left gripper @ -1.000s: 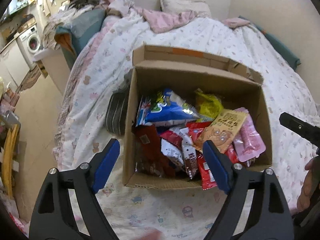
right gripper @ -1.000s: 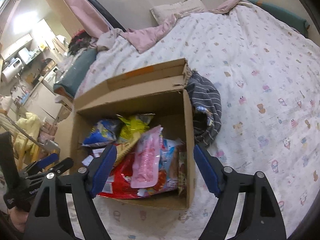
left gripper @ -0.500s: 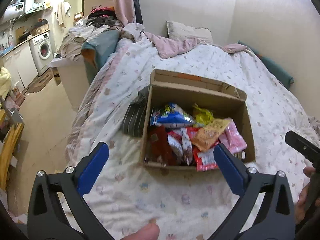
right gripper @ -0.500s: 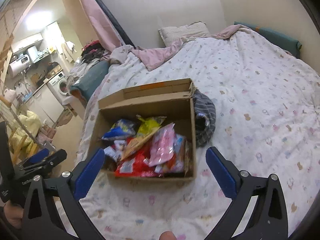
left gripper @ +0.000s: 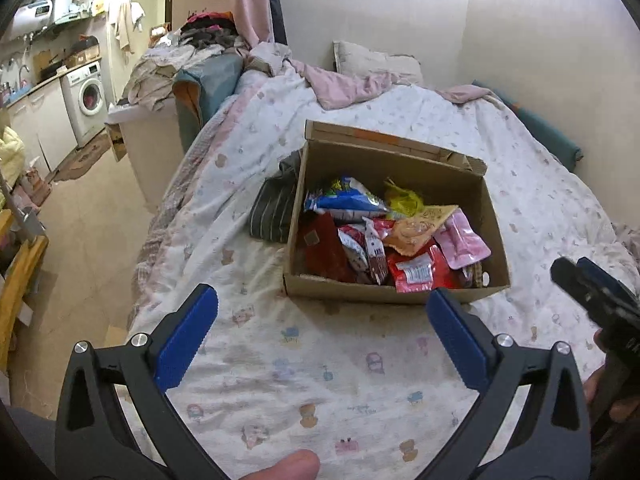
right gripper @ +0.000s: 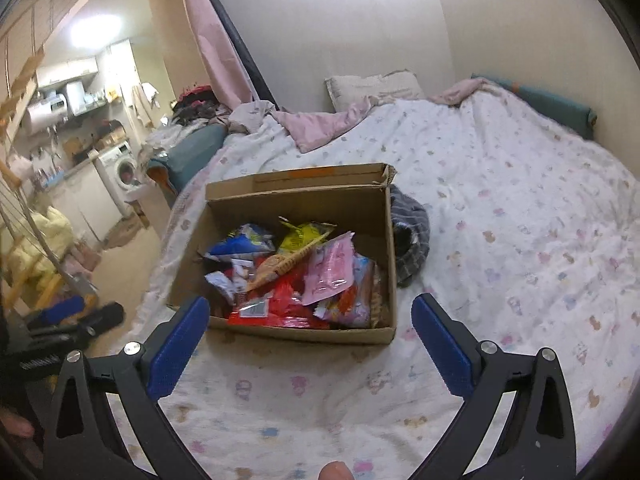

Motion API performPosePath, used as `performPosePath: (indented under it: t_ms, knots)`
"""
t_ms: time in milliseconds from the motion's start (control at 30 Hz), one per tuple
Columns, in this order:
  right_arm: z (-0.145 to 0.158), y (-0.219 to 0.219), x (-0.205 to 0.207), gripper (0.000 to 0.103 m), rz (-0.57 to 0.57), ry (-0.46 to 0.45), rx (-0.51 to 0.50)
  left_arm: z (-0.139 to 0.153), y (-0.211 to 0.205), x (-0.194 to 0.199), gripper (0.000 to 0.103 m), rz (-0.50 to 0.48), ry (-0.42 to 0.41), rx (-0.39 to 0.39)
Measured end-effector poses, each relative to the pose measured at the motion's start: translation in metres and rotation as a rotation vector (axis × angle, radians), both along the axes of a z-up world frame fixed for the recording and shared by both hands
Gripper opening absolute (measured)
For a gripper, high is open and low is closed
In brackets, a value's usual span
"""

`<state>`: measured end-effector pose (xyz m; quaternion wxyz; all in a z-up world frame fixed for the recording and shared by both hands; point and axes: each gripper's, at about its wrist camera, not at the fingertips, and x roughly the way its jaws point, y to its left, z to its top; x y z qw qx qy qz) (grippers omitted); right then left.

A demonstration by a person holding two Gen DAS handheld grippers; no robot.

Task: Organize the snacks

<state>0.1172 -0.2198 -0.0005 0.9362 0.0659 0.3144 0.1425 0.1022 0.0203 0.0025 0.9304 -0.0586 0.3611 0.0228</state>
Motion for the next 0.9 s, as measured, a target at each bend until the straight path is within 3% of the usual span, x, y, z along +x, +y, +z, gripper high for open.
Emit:
performPosePath:
  t_ms: [900]
  knots:
    - [-0.016, 0.011, 0.011, 0.103, -0.002, 0.04, -0.037, -0.005, -0.006, 0.003, 0.103, -0.016, 0.01, -0.004]
